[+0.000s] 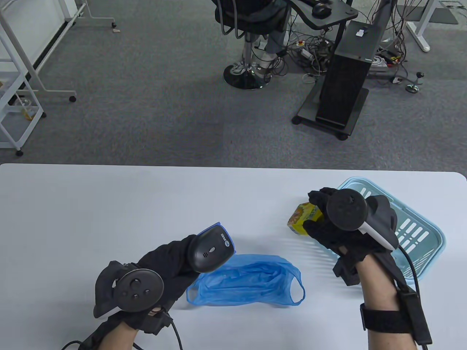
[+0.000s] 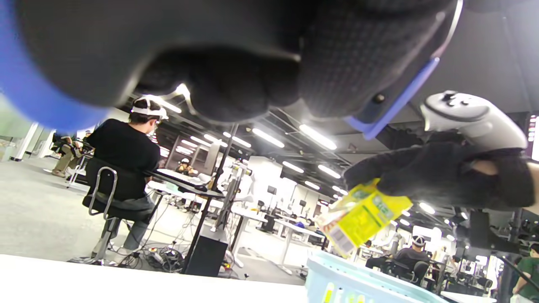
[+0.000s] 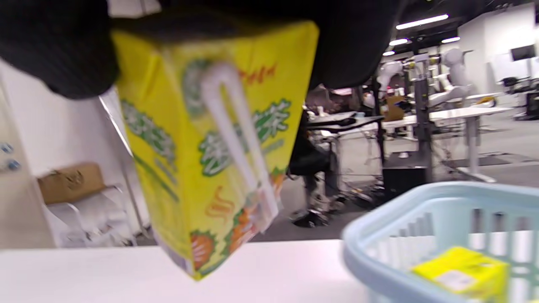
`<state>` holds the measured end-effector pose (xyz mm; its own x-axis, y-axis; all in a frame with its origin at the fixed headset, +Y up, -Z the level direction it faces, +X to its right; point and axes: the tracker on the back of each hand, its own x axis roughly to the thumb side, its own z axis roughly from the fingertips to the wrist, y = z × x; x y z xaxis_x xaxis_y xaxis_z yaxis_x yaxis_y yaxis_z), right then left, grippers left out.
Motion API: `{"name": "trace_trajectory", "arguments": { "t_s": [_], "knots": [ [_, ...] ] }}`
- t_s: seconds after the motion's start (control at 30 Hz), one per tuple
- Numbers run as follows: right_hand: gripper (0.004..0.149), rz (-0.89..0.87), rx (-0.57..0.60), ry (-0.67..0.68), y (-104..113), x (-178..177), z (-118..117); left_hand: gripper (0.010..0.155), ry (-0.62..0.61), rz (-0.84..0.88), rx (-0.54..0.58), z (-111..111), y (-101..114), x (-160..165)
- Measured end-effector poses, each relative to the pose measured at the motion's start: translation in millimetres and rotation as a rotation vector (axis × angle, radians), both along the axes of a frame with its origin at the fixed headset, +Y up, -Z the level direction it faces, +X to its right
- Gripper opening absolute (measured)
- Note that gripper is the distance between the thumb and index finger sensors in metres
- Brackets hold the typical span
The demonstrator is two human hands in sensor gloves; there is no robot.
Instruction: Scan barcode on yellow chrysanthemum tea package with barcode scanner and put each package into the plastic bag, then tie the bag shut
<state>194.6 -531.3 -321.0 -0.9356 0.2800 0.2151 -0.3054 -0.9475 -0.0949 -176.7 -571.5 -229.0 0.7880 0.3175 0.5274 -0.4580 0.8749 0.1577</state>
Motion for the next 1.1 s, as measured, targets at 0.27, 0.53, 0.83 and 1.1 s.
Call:
{"name": "trace_trajectory", "arguments": {
  "t_s": [0.27, 0.53, 0.83, 1.1],
  "knots": [
    [0.080, -0.176, 0.144, 0.030, -41.1, -2.6, 33.9, 0.061, 0.028, -0.115, 0.002, -11.0, -21.3, 16.9],
    [0.070, -0.431, 0.078, 0.040, -94.9, 15.6, 40.0, 0.067, -0.022, -0.192, -0.016, -22.4, -50.4, 36.8],
    [0.067, -0.466, 0.081, 0.032, -97.1, 22.2, 37.1, 0.059, -0.108, -0.264, -0.009, -18.0, -65.8, 63.6],
    [0.066, -0.500, 0.028, 0.047, -100.5, 13.0, 34.8, 0.056, -0.113, -0.279, 0.017, -14.3, -66.6, 70.8]
  ]
}}
